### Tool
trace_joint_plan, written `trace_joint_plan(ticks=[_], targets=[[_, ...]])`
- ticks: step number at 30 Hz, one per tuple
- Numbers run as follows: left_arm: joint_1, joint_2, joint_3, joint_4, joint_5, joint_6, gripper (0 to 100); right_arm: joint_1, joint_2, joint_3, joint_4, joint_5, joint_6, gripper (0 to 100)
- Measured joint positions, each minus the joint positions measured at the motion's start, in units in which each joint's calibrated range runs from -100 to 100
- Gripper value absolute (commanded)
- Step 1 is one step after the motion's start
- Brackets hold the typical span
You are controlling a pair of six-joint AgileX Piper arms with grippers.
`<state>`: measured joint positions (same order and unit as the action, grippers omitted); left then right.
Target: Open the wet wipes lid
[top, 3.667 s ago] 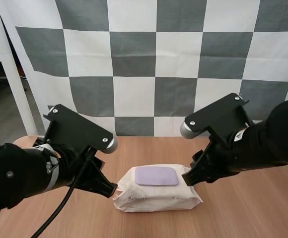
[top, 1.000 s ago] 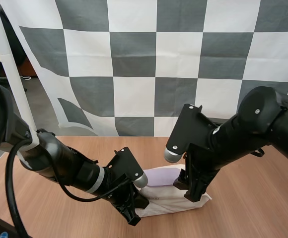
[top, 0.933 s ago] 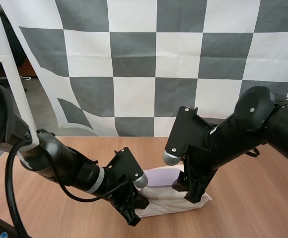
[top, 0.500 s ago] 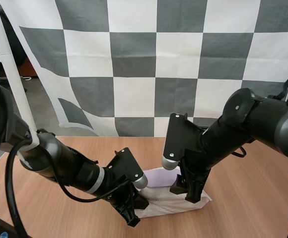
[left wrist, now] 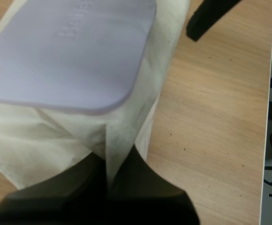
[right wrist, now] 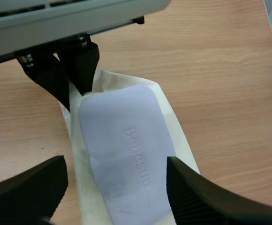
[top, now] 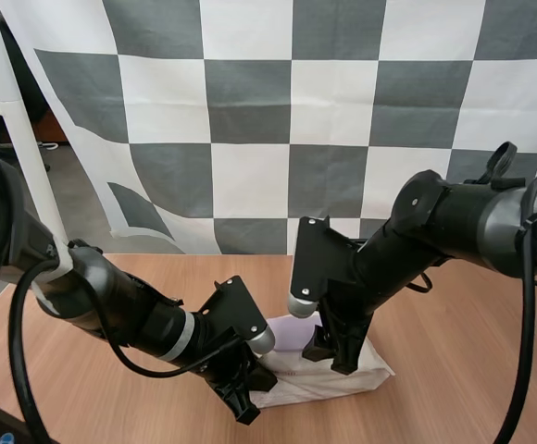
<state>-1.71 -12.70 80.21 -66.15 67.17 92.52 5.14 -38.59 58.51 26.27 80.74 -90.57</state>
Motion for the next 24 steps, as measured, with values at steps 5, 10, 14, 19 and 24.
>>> trace_joint_plan(ticks=[5, 10, 14, 19, 24], targets=[[0.00, 0.0, 0.0, 0.1, 0.0, 0.0, 0, 0.4, 0.0, 0.1, -1.7, -1.3, 0.3, 100], [0.00, 0.0, 0.0, 0.1, 0.0, 0.0, 0, 0.4, 0.0, 2.9, -2.4, -2.6, 0.0, 100], [0.00, 0.0, 0.0, 0.1, 0.0, 0.0, 0, 0.4, 0.0, 7.0, -3.8, -8.8, -0.8, 100], [0.00, 0.0, 0.0, 0.1, 0.3, 0.0, 0, 0.4, -0.3, 6.0, -2.7, -8.6, -0.5, 100], [0.00, 0.0, 0.0, 0.4, 0.3, 0.0, 0, 0.4, -0.3, 4.2, -2.6, -5.5, 0.5, 100]])
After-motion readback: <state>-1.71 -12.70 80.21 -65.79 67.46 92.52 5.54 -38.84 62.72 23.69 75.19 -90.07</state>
